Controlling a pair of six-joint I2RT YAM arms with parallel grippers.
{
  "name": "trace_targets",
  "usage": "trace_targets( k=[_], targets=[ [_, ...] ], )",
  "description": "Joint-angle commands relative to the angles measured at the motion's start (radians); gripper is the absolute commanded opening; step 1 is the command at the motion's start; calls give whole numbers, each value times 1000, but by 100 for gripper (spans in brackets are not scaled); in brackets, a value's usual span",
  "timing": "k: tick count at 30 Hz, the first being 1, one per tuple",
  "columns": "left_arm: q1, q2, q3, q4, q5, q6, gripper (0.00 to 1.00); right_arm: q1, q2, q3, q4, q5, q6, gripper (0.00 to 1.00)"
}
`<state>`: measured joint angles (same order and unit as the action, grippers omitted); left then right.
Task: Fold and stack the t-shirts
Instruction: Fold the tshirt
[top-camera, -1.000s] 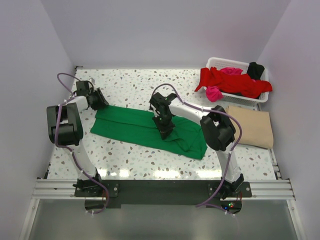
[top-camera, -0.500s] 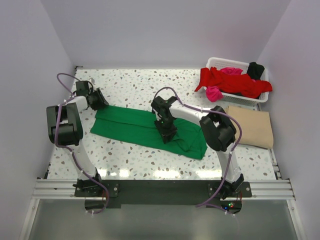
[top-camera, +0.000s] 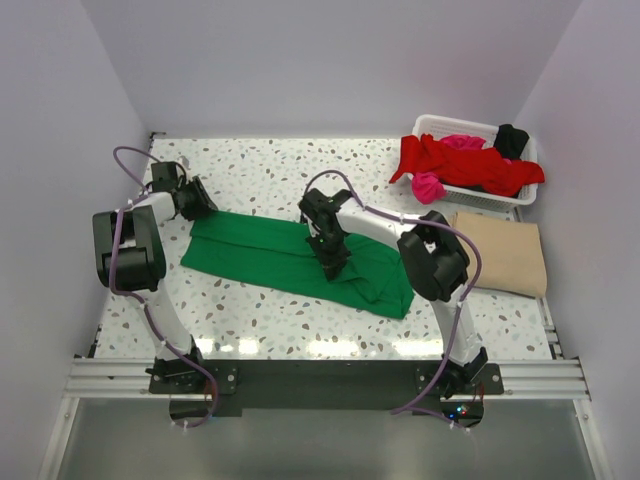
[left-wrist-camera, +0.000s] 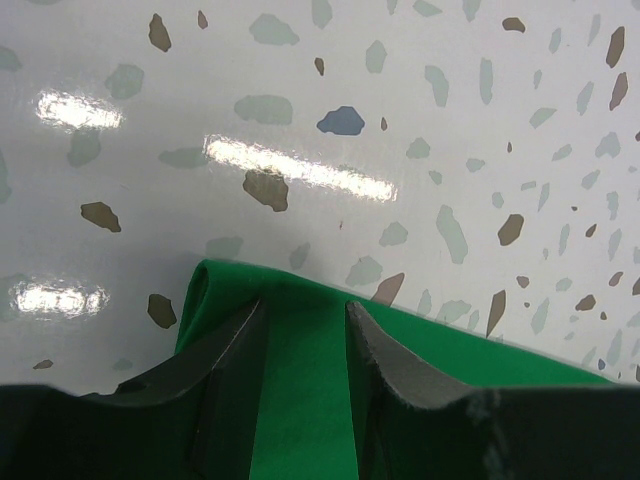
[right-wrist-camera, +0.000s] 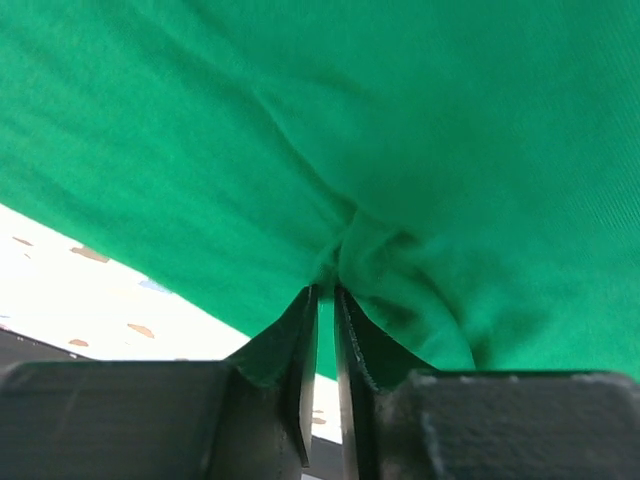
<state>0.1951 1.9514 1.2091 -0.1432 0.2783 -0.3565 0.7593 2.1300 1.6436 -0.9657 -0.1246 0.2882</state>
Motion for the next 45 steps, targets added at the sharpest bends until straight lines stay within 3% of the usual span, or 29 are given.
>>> trace_targets(
  k=[1, 8, 16, 24, 32, 37, 45],
  targets=[
    [17, -25, -14, -27, -14, 4, 42, 3, 28, 44, -10, -27, -14, 15],
    [20, -28, -19, -24, -14, 4, 42, 3, 24, 41, -16, -50, -21, 0],
    [21, -29, -20, -22, -14, 4, 42, 5, -2, 100, -60, -104, -29, 0],
    [21, -29, -20, -24, -13, 4, 42, 5, 82, 203, -139, -230, -46, 0],
    [23, -34, -20, -29, -17, 11, 42, 5, 110, 242, -185, -207, -34, 0],
    [21, -32, -28, -26, -18, 8, 42, 2, 48, 234, -182, -92, 2, 25],
    [23, -28, -22, -27, -11, 4, 42, 3, 67, 213, -159, -53, 12, 35]
  ],
)
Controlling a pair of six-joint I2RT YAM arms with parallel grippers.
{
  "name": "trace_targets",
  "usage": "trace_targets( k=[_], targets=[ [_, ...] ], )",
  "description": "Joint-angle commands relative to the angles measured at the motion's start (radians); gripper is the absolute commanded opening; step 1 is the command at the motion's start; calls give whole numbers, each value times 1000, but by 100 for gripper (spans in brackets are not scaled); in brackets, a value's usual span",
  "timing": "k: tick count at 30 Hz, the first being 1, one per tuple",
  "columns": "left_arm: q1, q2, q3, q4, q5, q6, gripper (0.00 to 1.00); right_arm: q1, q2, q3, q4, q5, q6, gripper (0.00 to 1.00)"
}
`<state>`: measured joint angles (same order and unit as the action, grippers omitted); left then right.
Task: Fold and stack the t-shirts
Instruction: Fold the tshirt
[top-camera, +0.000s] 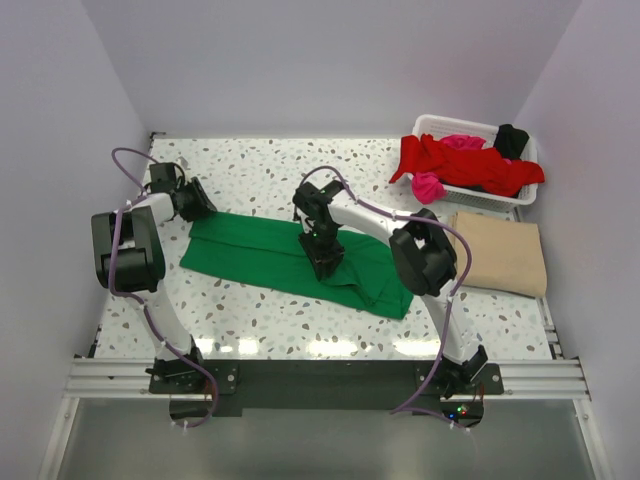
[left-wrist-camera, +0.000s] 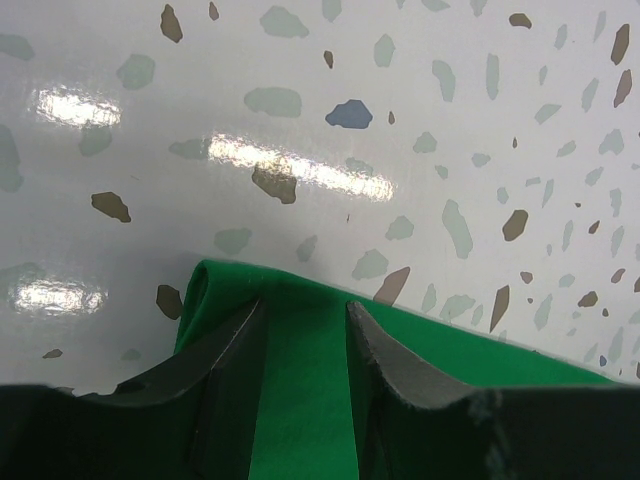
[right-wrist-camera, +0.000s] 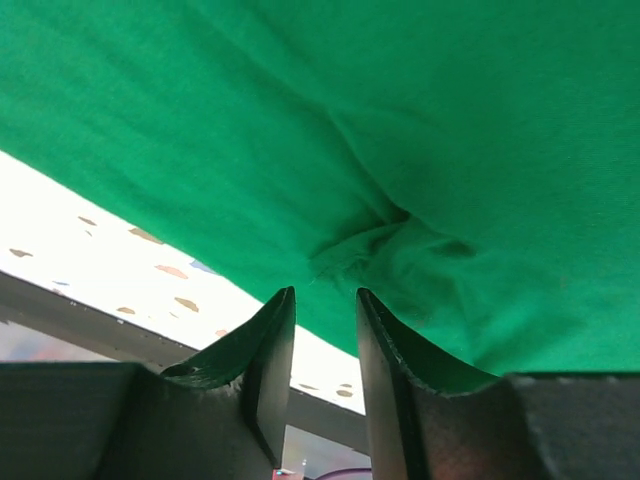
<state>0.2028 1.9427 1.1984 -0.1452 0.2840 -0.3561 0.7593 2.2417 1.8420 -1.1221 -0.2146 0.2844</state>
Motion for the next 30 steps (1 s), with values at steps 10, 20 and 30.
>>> trace_targets(
  k=[10, 20, 30],
  targets=[
    [15, -21, -11, -27, -20, 6, 42, 2, -2, 19, 25, 18, -1, 36],
    [15, -13, -10, -27, -17, 5, 43, 6, 18, -16, 38, 8, 1, 30],
    [15, -18, -11, -27, -20, 3, 43, 12, 51, -20, 51, -23, -10, 16]
  ],
)
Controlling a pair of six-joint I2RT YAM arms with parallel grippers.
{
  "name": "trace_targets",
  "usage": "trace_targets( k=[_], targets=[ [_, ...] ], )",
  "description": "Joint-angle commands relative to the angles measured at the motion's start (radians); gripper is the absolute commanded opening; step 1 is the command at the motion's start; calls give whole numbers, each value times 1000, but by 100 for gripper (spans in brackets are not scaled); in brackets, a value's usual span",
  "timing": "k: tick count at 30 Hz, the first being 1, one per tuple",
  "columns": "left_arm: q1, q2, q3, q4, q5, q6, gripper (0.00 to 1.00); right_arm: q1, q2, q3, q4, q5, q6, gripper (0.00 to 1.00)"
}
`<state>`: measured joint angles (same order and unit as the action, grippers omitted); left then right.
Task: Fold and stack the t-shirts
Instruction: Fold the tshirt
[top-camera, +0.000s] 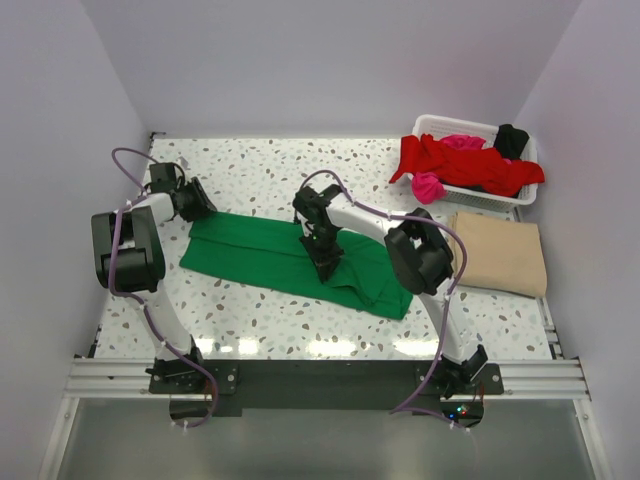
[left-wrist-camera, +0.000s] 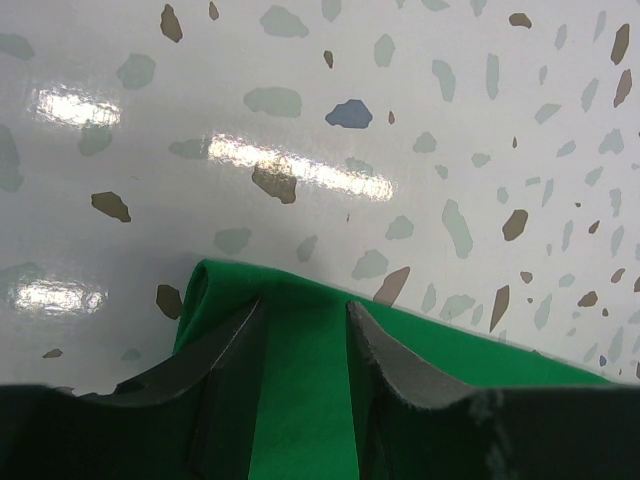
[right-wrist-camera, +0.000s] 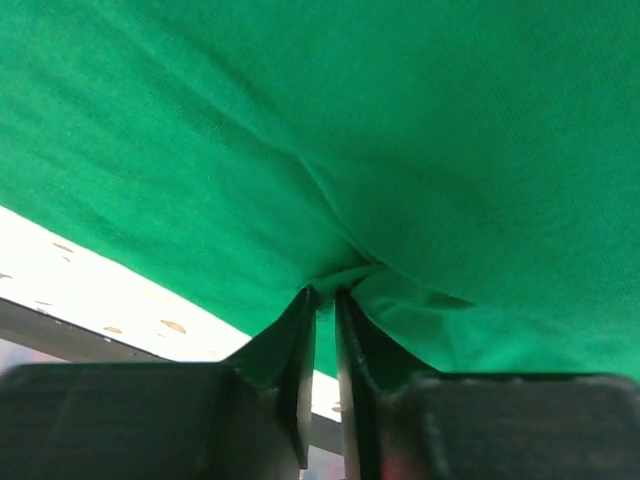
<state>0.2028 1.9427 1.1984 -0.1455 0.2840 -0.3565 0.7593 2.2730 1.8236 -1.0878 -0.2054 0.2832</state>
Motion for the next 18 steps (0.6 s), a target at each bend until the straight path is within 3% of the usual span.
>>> trace_targets(
  k=[1, 6, 18],
  targets=[
    [15, -19, -11, -28, -22, 4, 43, 12, 22, 2, 17, -38, -12, 14],
    [17, -19, -11, -29, -22, 7, 43, 12, 22, 16, 2, -71, -21, 0],
    [15, -13, -13, -29, -23, 8, 43, 9, 36, 126, -110, -157, -10, 0]
  ],
)
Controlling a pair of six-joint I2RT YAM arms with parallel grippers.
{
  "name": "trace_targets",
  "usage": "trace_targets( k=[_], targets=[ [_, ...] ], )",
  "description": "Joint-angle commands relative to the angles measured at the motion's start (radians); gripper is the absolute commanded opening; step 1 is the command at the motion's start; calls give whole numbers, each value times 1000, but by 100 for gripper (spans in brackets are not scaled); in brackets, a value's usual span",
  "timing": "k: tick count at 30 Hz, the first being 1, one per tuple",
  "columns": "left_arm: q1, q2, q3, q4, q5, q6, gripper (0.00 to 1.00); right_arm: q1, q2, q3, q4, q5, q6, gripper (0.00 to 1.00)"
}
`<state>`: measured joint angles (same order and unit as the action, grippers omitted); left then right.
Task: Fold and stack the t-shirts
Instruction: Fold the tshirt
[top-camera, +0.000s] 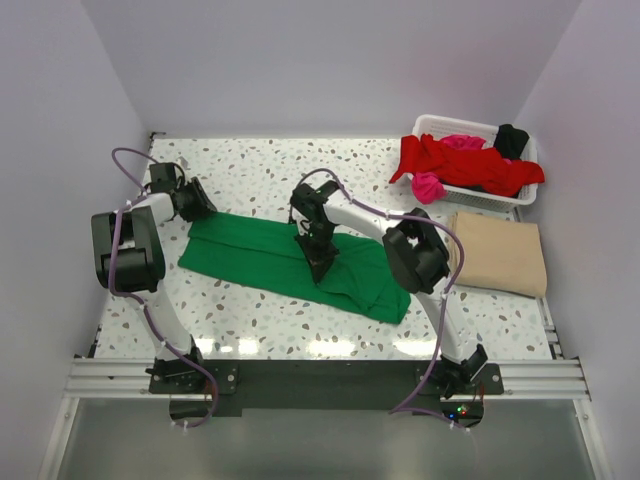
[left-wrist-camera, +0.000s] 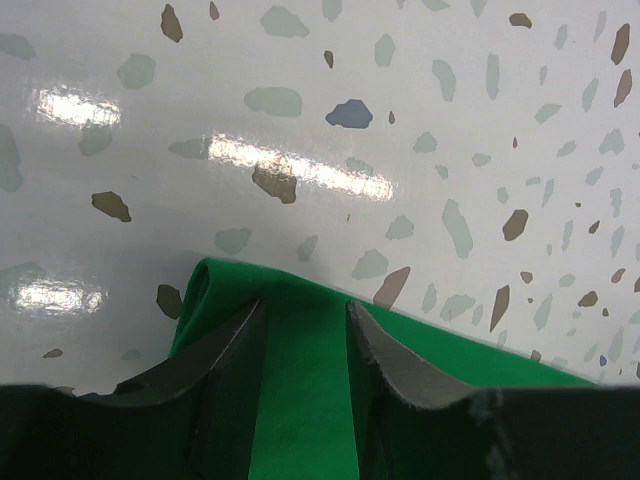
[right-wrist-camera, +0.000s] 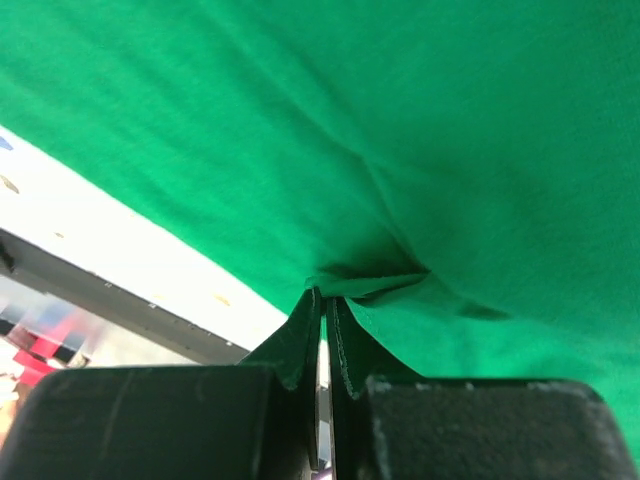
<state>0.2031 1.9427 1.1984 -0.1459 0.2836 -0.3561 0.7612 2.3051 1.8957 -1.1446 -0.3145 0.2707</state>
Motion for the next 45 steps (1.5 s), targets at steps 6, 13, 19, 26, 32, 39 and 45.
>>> trace_targets(
  k=[6, 13, 19, 26, 32, 39, 45],
  targets=[
    [15, -11, -11, -29, -21, 8, 43, 4, 30, 49, -43, -89, 2, 0],
    [16, -18, -14, -30, -27, 12, 43, -14, 36, 37, -6, -136, 13, 0],
    [15, -21, -13, -34, -29, 14, 43, -46, 27, 58, 38, -188, 45, 22],
    [13, -40, 10, -47, -27, 14, 43, -149, -158, -36, 126, -209, 146, 61],
    [-59, -74, 44, -67, -69, 42, 43, -282, -334, -224, 114, -55, 167, 67],
    [-139, -47, 41, -47, -38, -9, 43, -326, -279, -288, 74, 72, 99, 67],
    [-139, -25, 1, -47, -17, -76, 43, -345, -125, -170, 37, 186, 33, 67]
  ],
)
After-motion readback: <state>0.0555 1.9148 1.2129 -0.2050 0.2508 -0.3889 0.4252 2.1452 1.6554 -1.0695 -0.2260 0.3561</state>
